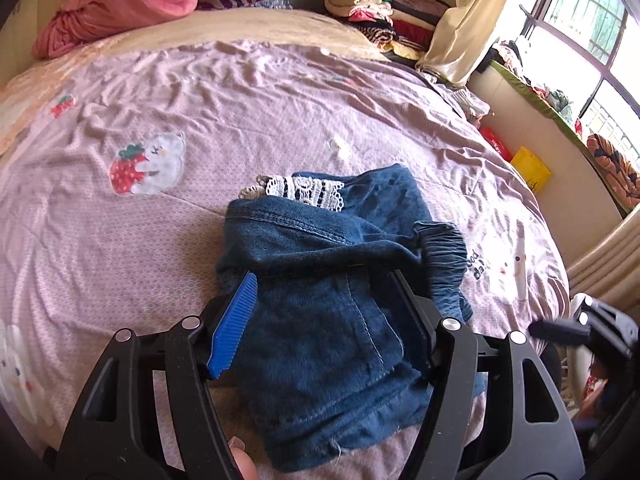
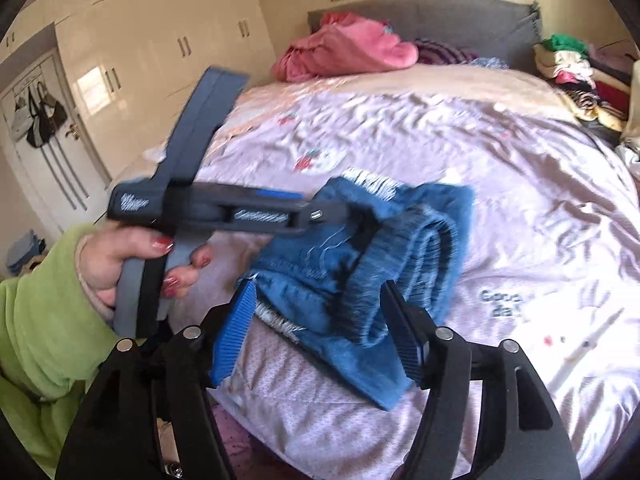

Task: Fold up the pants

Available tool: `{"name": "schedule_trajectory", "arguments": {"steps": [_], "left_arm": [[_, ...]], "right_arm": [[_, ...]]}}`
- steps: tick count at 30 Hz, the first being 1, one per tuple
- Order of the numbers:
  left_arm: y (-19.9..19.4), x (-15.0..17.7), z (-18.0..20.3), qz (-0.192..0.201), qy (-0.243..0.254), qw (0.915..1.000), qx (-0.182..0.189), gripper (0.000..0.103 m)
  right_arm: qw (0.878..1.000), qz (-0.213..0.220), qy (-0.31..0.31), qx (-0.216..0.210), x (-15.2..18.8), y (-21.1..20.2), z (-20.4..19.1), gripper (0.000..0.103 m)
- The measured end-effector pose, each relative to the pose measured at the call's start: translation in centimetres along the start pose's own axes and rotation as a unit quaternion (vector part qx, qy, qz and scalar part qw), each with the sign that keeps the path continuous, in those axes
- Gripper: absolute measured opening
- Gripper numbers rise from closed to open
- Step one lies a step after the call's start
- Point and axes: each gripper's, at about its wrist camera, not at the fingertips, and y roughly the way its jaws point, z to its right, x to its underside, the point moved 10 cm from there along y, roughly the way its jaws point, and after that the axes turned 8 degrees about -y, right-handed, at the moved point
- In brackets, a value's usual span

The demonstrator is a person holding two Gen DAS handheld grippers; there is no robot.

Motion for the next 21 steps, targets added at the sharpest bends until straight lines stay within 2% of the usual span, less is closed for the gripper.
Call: {"name": "schedule_trajectory", "arguments": {"steps": [6, 9, 15, 21], "left_arm": [[-1.5, 0.1, -0.1, 0.017, 0.005, 0.9998, -0.008, 0.061], [-2.1, 0.3, -0.2, 0.023, 0.003, 0.9997, -0.009, 0.064], [-2.4, 1.1, -0.8, 0.026, 0.006, 0.9995, -0.018, 0.067], [-1.5, 2.1, -1.9, 0.020, 0.006, 0.9991, -0.037, 0.068]], "right_arm": [[0.999, 0.017, 0.033, 0.038, 0.5, -1.4, 2.2, 0.067], [0.997, 0.019, 0.040, 0.062, 0.7, -1.9, 3.2, 0.071], [0.994, 0.012, 0.055, 0.091, 1.5, -1.4, 4.9, 0.074], [0.992, 0.000, 0.068, 0.102, 2.3, -0.5, 5.8, 0.077]]}}
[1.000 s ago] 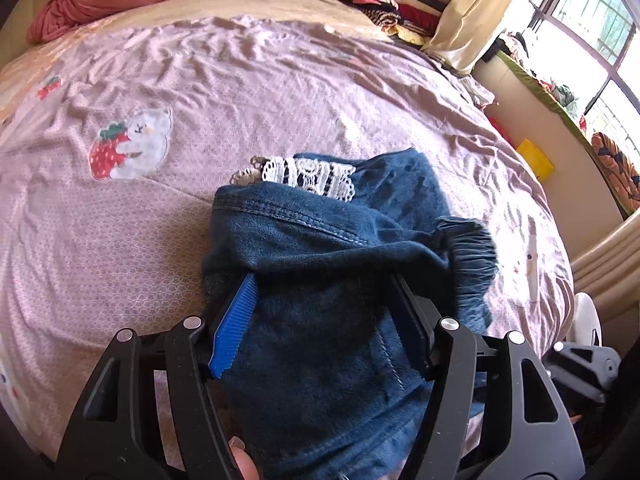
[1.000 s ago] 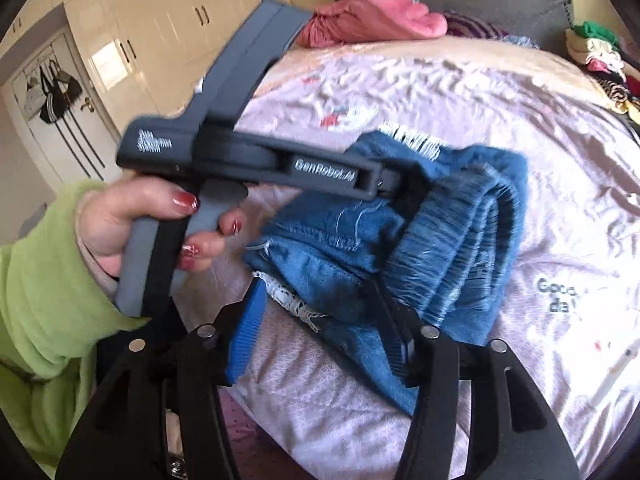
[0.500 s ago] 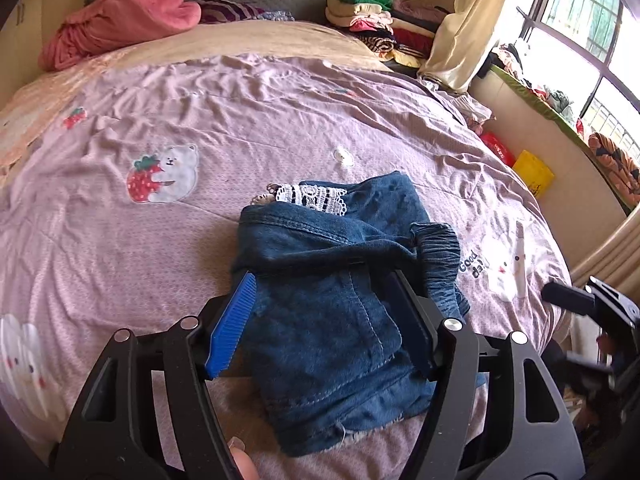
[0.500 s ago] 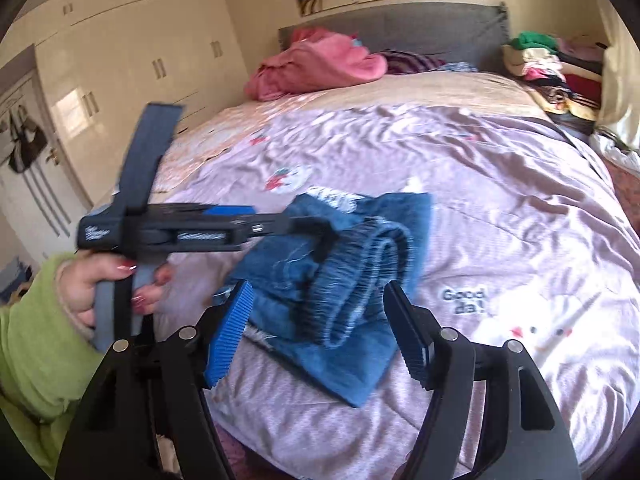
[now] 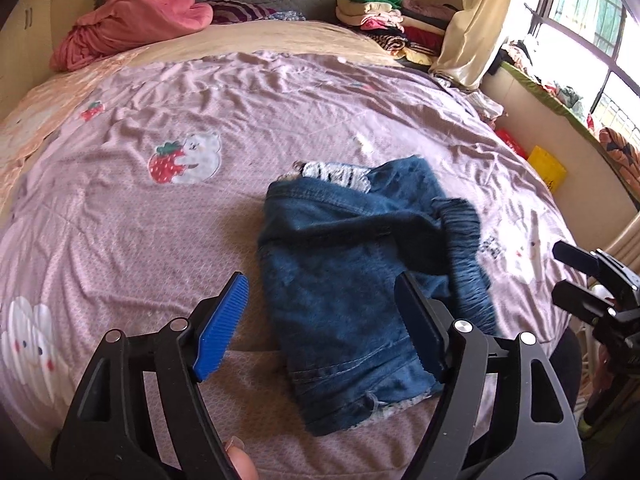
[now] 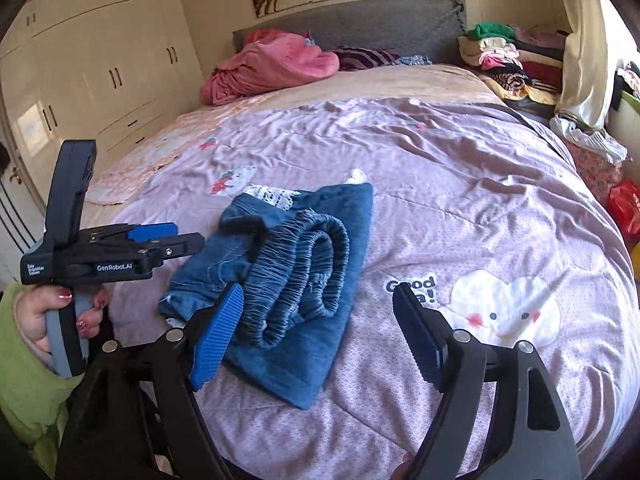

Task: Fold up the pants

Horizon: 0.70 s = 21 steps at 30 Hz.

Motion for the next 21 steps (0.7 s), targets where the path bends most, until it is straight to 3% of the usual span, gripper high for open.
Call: {"name": "schedule_trajectory", "arguments": {"steps": [8, 14, 21], "left_arm": [[2.1, 1.4, -1.2, -0.023, -0.022, 0.9995, 0.001, 0.069], [3.4, 1.8, -1.5, -0.031, -0.035, 0.9989, 0.003, 0.072], [3.9, 1.9, -1.3, -0.032, -0.036, 0.9988, 0.012, 0.072]], "right_arm": [[0.999, -0.036, 0.021, 0.015, 1.3, 2.9, 1.5, 0.078], [0.997, -0.052, 0.053, -0.004, 1.6, 5.5, 2.4, 0.077], [0.993, -0.068, 0.076, -0.054, 1.5, 8.2, 1.8, 0.063]]}}
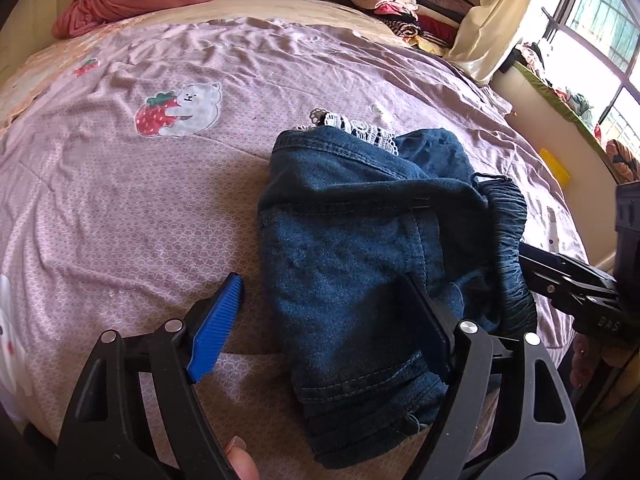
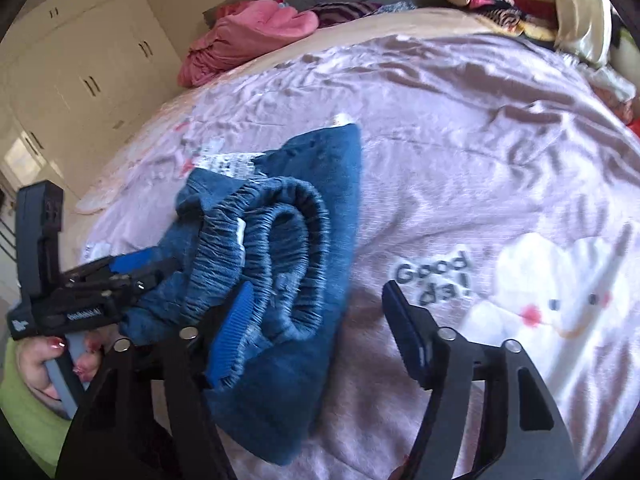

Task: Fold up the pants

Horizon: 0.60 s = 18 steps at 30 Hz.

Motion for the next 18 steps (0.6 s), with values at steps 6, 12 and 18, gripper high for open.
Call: {"name": "schedule_trajectory", "arguments": {"steps": [6, 12, 18], "left_arm": [[0.6, -0.1, -0.1, -0.003, -0.006, 1.0000, 0.005, 0.073], [1.2, -0.5, -0.1, -0.003, -0.014, 0.9999, 0.010, 0.075], [1.2, -0.9, 0.6, 0.003, -0.019, 0.9996, 0.023, 0.043]], "right_arm": [[0.999, -0.007, 0.010, -0.033, -0.5, 1.4, -0.2, 0.063], [0.998, -0.007, 0.007, -0.055, -1.1, 2.6, -1.0, 0.058], [0.999, 0.015, -0.013, -0.034, -1.0, 1.5, -1.8, 0.043]]}}
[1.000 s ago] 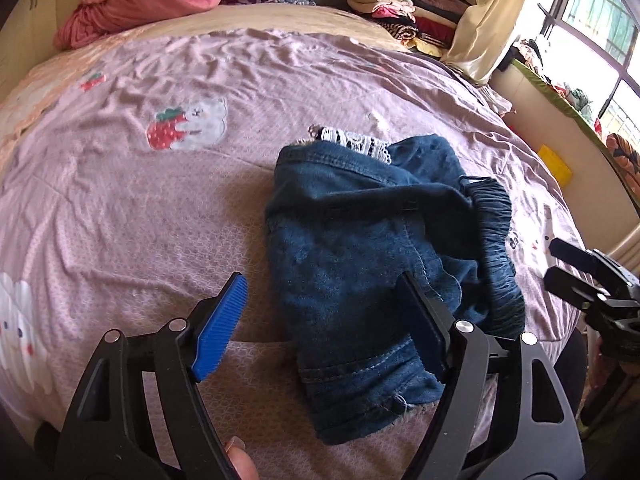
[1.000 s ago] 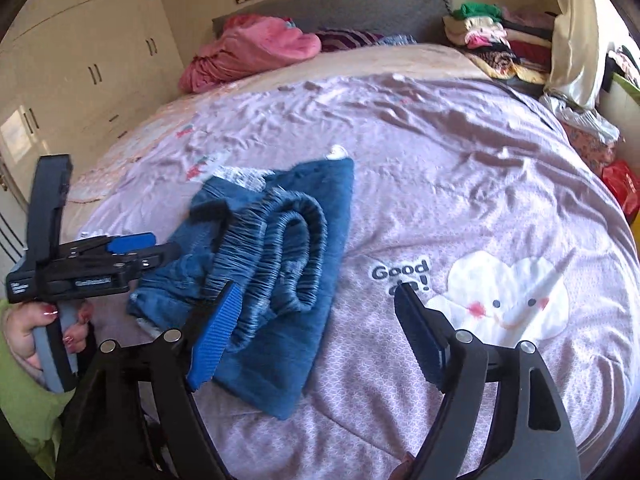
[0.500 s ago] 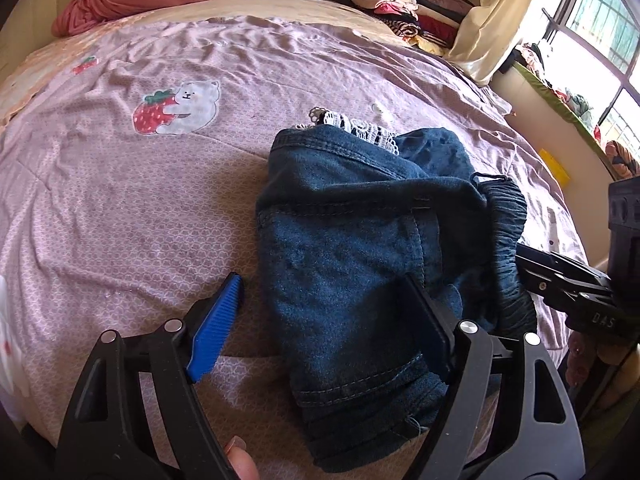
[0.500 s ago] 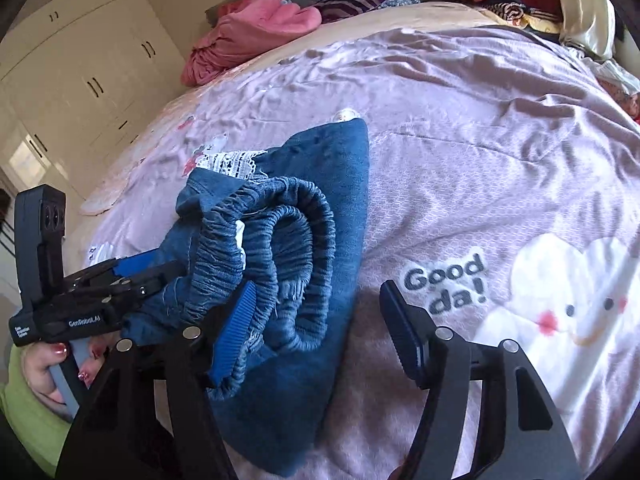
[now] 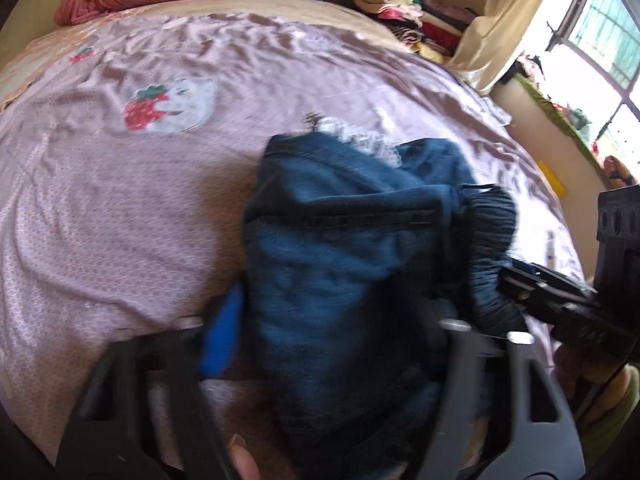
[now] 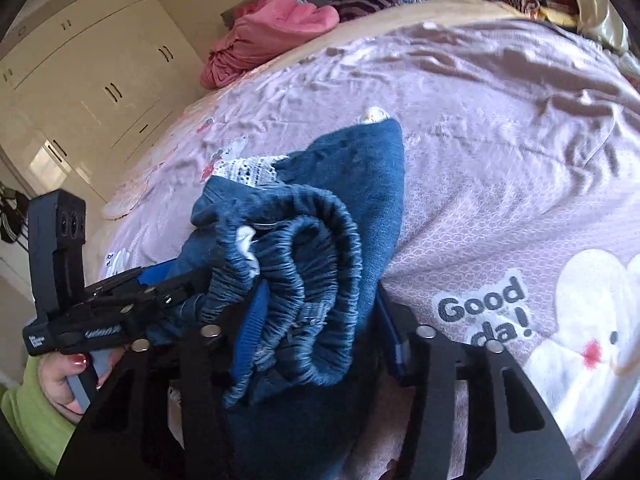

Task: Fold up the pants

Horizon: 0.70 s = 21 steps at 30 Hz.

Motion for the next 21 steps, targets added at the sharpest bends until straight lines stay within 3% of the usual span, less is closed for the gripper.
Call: {"name": "schedule_trajectory", "arguments": {"steps": [5, 8, 14, 17, 21], "left_arm": [[-1.0, 0.1, 1.8, 0.007, 0.025, 0.9997, -0.005, 0.023], [-1.4, 0.0, 1.8, 0.015, 0.023, 0.9996, 0.002, 0.022], [-0.5, 0.2, 1.7, 0.002, 0.020, 0.9998, 0.001, 0.032], [-0.8, 0.0, 1.9, 0.001, 0.028, 0.9996, -0.011, 0.015], [-2.8, -1.1, 2.6, 0.015, 0.027, 0.9995, 0.001, 0.013]], "right_arm": [[0.999, 0.008, -0.026, 0.021, -0.2, -0.9, -1.5, 0.033], [0.998, 0.010, -0.051, 0.032, -0.3, -1.0, -2.5, 0.033], [1.000, -0.010, -0.014, 0.015, -0.1, 0.7, -0.9, 0.034], [1.000, 0.000, -0.020, 0.013, -0.5, 0.0, -1.5, 0.029], [0.998, 0.028, -0.050, 0.015, -2.2, -2.0, -3.4, 0.027]]}}
